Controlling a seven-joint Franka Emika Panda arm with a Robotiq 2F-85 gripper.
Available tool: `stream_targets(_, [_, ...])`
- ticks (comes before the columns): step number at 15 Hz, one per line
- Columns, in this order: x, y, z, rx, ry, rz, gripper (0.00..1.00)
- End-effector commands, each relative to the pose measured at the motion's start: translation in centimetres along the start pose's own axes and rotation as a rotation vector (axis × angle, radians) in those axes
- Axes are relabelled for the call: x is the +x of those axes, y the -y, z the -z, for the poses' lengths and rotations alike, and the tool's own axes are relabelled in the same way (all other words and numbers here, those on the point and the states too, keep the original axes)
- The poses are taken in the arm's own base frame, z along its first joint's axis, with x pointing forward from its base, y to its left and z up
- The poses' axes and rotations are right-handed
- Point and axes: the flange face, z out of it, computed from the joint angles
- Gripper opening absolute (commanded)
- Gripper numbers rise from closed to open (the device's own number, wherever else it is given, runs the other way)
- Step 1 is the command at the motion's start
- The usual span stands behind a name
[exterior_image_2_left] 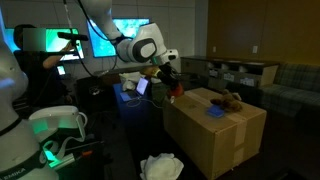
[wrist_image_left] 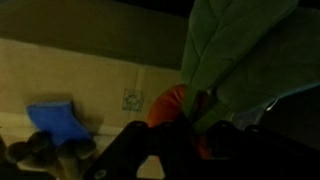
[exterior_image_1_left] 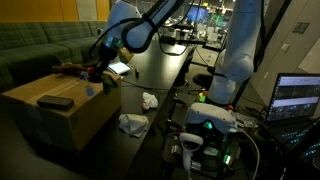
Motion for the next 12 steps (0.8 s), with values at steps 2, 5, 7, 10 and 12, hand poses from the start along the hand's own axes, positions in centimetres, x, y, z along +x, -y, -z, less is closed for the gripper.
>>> stream_targets(2, [5.4, -1.3, 1.6, -0.083, -0.078, -0.044, 0.04])
stream_targets(5, [8.0, -1.3, 0.1, -0.105, -0.085, -0.054, 0.04])
stream_targets(7, [9.3, -1.0, -1.7, -0.123, -0.078, -0.056, 0.04])
stream_targets(10, [10.7, -0.6, -4.6, -0.129, -0.058, -0.066, 0.04])
stream_targets(12, [11.5, -0.5, -6.5, -0.128, -0.032, -0.071, 0.04])
